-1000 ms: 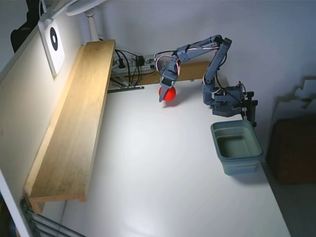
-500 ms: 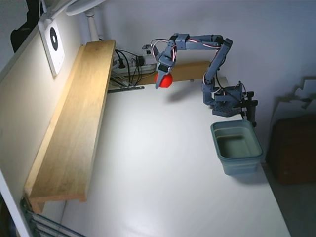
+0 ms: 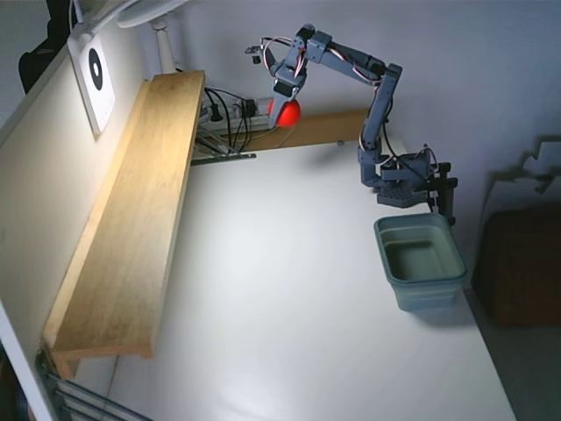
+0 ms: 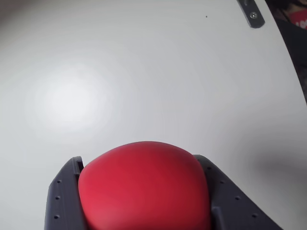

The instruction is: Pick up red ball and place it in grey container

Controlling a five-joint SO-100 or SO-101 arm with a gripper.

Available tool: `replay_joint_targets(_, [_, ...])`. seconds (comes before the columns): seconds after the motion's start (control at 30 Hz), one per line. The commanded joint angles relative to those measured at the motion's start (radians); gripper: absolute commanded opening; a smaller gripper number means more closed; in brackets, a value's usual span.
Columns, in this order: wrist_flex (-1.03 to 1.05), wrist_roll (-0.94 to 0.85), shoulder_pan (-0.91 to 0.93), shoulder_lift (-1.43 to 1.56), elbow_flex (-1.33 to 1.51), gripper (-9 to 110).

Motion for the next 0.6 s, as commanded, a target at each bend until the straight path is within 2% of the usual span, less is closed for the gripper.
replay_joint_targets(0.0, [0.028, 0.003, 0.024, 0.000, -0.071, 23])
replay_joint_targets(0.13, [0.028, 0.003, 0.005, 0.000, -0.071, 23])
replay_joint_targets(0.57, [0.028, 0.003, -0.391, 0.000, -0.071, 23])
